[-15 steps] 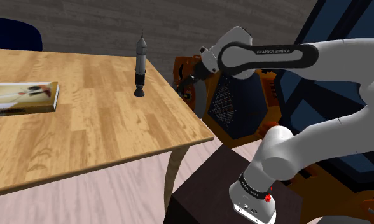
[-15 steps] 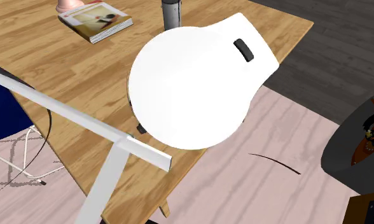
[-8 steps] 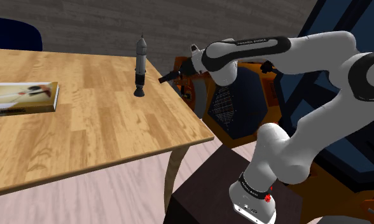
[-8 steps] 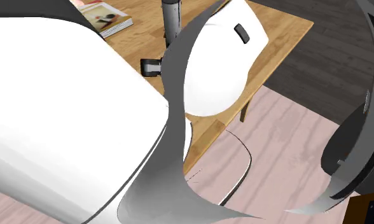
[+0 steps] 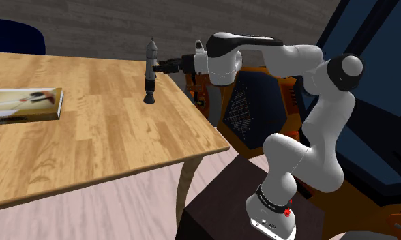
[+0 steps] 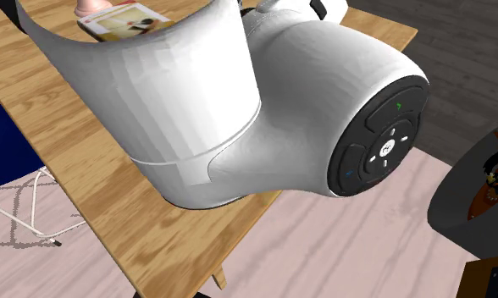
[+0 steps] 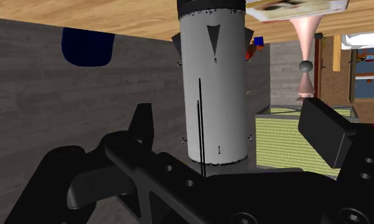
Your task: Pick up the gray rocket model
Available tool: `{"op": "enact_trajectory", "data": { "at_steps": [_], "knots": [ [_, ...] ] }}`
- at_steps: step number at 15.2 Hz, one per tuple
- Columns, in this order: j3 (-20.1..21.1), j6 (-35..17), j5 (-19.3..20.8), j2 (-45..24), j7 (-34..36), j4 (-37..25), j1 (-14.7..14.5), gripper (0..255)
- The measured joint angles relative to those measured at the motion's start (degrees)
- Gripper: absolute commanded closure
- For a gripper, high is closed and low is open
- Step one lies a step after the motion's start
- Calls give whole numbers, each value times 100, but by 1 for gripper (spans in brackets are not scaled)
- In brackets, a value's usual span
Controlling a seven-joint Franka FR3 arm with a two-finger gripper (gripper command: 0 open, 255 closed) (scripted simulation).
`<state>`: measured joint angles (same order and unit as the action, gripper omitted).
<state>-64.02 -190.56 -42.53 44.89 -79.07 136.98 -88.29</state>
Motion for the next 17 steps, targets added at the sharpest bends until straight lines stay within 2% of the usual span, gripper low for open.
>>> {"op": "enact_trajectory", "data": {
  "at_steps": [1,4,9,10,17],
  "knots": [
    [-182,-191,175,306,-187,-80,-351,0],
    [-489,-483,461,783,-452,-76,-766,0],
    [-770,-784,702,1199,-651,70,-1018,0],
    [-802,-813,727,1238,-669,80,-1046,255],
    [-824,-842,757,1277,-687,89,-1082,255]
  ]
}}
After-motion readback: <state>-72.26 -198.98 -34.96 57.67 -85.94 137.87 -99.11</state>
